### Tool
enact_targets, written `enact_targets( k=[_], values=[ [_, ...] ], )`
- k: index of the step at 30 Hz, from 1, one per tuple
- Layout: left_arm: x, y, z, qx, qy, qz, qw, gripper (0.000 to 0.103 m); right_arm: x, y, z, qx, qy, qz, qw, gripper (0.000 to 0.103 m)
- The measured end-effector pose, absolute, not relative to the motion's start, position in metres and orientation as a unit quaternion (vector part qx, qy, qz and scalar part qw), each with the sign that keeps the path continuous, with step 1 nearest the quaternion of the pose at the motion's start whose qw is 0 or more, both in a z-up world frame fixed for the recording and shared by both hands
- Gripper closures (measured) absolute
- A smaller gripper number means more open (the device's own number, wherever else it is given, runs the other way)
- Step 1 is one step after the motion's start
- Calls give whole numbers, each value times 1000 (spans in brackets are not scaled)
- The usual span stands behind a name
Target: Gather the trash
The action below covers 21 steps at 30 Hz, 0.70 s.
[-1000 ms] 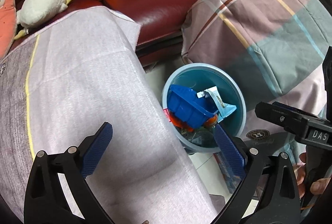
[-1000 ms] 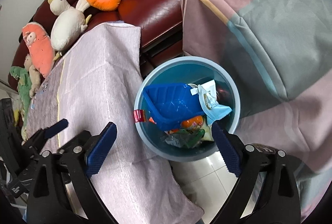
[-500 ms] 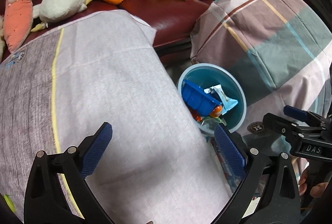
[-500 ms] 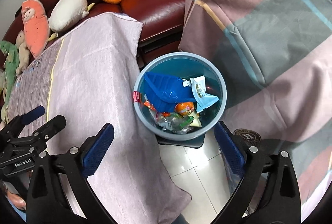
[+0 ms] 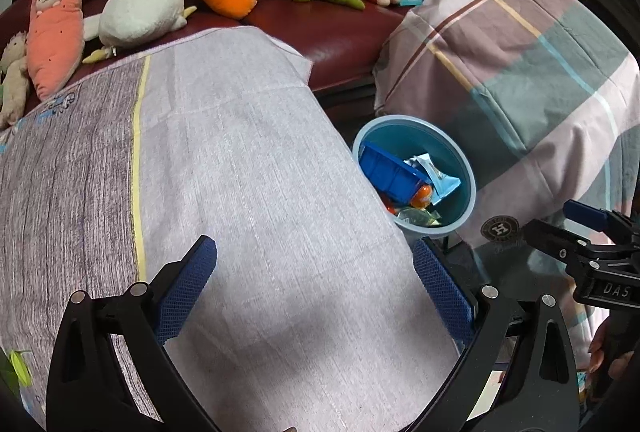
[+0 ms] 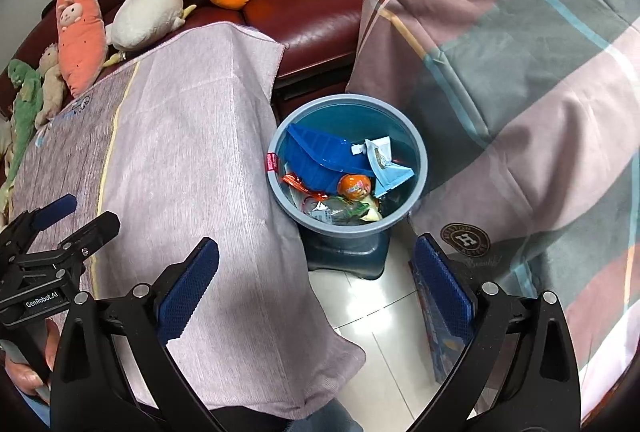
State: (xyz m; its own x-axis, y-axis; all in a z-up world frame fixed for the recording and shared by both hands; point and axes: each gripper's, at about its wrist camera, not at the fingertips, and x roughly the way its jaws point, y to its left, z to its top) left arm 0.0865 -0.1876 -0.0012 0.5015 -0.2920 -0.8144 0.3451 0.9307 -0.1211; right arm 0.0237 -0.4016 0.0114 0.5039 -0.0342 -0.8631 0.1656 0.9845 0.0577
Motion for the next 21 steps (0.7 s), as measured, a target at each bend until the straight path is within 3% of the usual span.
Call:
enact_targets(
  k=[21],
  values=[
    [88, -183, -23, 40, 465, -164, 869, 4, 14, -397, 9, 59, 483, -73, 871, 9]
  ],
)
